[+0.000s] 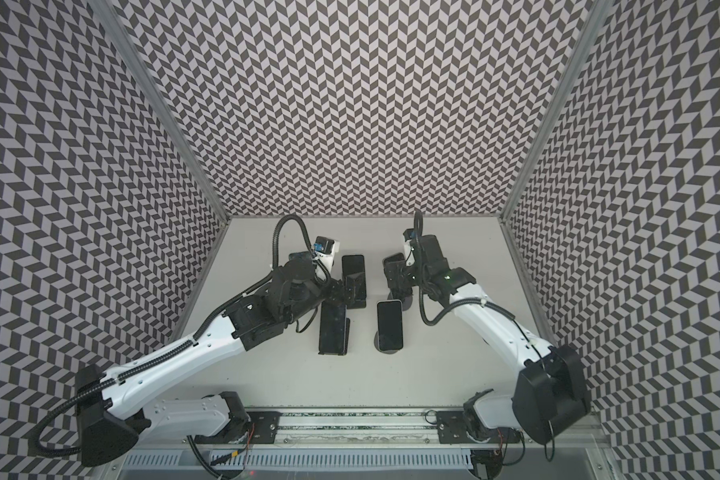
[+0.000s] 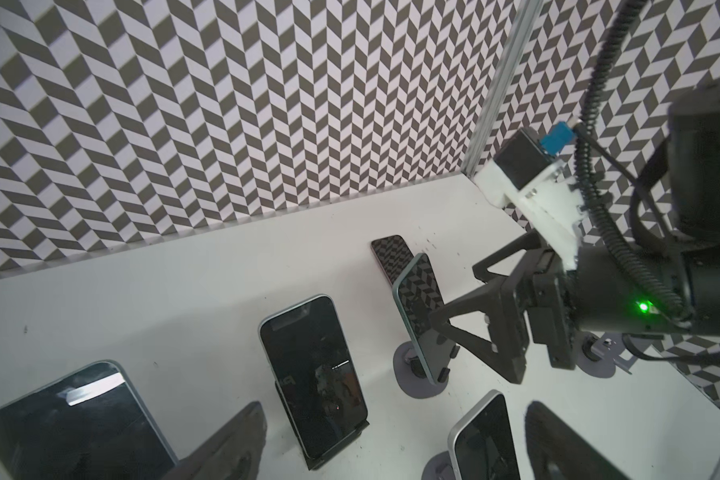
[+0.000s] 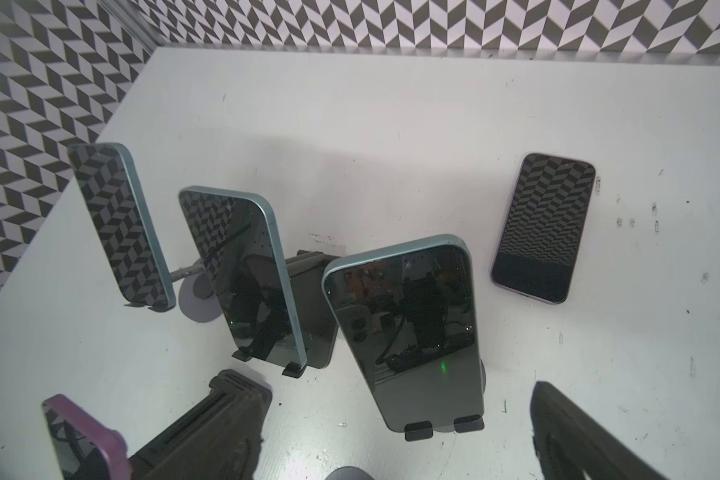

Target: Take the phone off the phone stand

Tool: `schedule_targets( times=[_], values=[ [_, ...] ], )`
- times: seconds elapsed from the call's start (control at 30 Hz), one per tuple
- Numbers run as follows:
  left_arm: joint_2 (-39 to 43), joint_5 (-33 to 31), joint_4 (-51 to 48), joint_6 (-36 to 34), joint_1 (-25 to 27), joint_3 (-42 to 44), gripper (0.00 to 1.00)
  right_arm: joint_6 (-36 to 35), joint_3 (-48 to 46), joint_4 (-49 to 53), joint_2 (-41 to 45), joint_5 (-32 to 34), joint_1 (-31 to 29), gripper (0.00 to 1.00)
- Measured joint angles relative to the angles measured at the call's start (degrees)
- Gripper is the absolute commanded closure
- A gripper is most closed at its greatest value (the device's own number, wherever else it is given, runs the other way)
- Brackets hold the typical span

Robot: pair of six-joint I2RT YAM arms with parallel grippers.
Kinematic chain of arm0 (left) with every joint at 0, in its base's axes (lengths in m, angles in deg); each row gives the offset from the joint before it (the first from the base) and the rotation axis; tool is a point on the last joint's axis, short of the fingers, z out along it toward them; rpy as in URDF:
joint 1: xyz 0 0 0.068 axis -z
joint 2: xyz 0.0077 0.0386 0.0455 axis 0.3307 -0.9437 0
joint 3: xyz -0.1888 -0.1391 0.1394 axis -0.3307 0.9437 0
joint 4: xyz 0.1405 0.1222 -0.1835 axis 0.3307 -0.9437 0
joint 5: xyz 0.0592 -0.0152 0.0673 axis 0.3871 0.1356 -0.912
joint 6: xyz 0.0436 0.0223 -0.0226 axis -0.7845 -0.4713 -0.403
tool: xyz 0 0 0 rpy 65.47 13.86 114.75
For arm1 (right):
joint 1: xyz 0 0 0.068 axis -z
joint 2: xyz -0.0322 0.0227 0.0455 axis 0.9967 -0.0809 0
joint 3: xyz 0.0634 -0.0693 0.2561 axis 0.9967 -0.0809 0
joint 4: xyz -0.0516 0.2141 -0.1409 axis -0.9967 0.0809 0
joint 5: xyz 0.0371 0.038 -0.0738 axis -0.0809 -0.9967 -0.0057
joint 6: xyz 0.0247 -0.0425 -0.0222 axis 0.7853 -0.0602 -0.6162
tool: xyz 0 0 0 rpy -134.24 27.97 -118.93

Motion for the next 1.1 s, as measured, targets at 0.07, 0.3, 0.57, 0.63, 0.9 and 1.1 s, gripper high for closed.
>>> schedule_targets(
  times=[0.07, 0.3, 0.57, 0.63, 0.9, 1.1],
  values=[
    [-1.3, 1.4, -0.2, 0.0, -0.1, 0.0, 0.01, -0.3, 0.1, -0.3, -1.8, -0.4, 0.0, 0.01],
    [-6.0, 6.6, -0.3, -1.2, -1.5, -0.1, 0.00, -1.7, 2.5, 0.9, -7.6, -1.6, 0.2, 0.00],
    [-7.7, 9.6, 0.1, -2.4, -3.3, -0.1, 0.00, -3.0, 2.9, 1.1, -8.0, -2.2, 0.9, 0.01],
    [-7.7, 10.0, 0.4, -2.5, -3.5, -0.1, 0.00, -3.4, 3.1, 1.3, -8.0, -2.2, 1.2, 0.01],
    [-7.7, 12.0, 2.5, -2.5, -3.5, -0.1, 0.00, -4.4, 4.4, 2.6, -8.0, -2.1, 1.4, 0.01],
    [-7.7, 13.1, 2.8, -2.5, -3.5, 0.0, 0.00, -5.0, 5.2, 3.8, -7.9, -2.3, 1.9, 0.00]
  ],
)
